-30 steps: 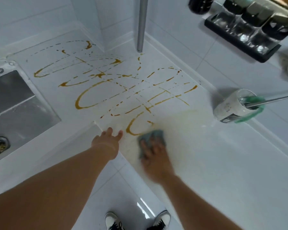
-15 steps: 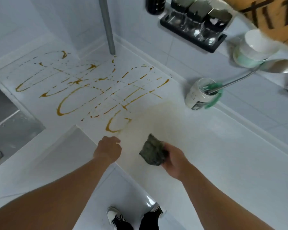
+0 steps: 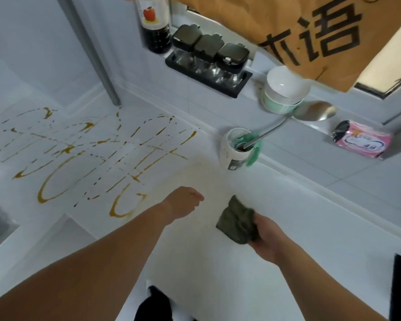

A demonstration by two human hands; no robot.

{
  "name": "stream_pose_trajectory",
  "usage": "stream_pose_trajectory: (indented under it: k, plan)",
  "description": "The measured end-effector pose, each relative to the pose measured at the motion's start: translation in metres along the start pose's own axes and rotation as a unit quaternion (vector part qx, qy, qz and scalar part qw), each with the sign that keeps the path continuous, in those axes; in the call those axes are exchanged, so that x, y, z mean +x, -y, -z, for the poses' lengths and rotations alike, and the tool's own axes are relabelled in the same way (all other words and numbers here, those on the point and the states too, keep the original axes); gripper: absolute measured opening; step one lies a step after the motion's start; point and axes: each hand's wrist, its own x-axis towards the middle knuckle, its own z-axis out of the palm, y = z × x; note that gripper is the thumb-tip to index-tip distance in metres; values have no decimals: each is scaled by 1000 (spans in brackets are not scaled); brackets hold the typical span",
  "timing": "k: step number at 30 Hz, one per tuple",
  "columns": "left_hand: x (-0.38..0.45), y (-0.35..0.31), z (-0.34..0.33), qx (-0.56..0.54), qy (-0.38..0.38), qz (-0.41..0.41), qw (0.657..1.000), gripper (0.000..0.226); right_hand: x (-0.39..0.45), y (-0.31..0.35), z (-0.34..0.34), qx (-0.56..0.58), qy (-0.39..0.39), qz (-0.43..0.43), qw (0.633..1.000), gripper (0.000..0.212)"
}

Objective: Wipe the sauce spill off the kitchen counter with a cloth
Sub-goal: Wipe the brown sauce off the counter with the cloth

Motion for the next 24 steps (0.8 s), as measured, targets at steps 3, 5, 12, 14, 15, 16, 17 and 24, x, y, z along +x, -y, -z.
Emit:
stream_pose_trajectory:
  k: [3,5,12,14,15,16,17,24]
  plan:
    - [29,-30,-5,48,6,-36,998,26,2,20,4,-208,-107,51,971,30]
    - [51,-52,-5,47,-18,-56,997,24,5,24,6,-211,-172,62,960,36]
    - [115,-142,-1,16,-92,-4,996,47,7,19,7,-106,-257,37,960,59]
    - [125,-158,1,62,-41,30,997,42,6,19,5,-61,-264,20,962,52]
    - [129,-162,3,90,-28,36,995,39,4,19,1,-47,-264,13,963,49]
    - [133,-164,5,114,-22,31,993,35,3,20,-1,-33,-265,13,964,46]
    - [137,-167,5,138,-18,20,990,31,1,20,-3,-17,-270,12,963,43]
    - [151,-173,-2,93,13,62,994,21,-12,12,-9,57,-284,-1,957,36]
